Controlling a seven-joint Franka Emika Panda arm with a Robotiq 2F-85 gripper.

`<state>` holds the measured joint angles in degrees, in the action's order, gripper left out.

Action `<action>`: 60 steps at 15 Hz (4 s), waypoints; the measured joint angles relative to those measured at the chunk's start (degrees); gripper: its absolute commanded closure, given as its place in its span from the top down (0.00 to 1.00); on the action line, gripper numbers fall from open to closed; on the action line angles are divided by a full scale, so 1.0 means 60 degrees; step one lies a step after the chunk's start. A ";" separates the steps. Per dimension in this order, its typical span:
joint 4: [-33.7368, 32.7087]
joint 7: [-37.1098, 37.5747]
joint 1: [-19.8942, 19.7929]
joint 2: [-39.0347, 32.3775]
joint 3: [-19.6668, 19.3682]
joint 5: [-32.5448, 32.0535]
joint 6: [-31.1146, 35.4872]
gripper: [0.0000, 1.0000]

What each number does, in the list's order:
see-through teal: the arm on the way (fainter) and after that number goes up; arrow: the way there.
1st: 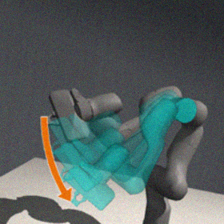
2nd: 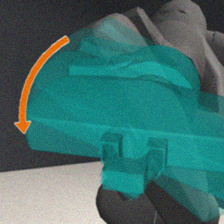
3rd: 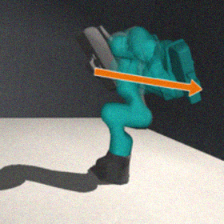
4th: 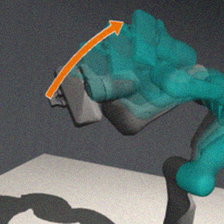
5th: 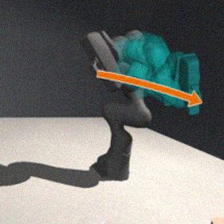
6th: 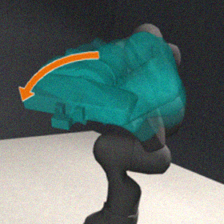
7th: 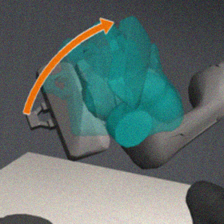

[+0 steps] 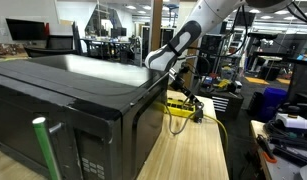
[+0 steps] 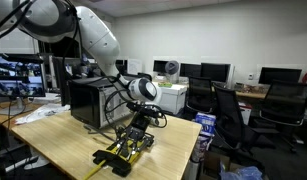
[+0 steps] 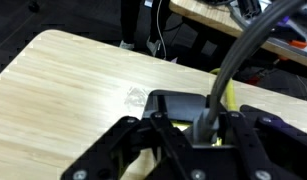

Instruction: Put the electric wire head in the extension cord

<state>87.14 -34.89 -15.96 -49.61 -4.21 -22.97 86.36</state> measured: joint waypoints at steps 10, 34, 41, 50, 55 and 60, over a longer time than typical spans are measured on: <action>0.0542 0.0029 -0.0035 0.0459 0.0080 0.0369 0.1126 1.00; 0.5495 0.1124 0.0014 0.4978 0.0177 0.2930 0.7632 1.00; 0.7043 0.1124 0.0421 0.7140 0.0236 0.3835 0.8593 1.00; 0.9992 0.1869 0.1965 0.9458 0.0329 0.3820 1.0430 1.00; 1.0629 0.2371 0.2266 1.0225 0.0314 0.3755 1.0488 1.00; 1.0619 0.2371 0.2315 1.0214 0.0259 0.3755 1.0487 1.00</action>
<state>150.85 -20.67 -2.07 11.68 -2.65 -0.44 149.28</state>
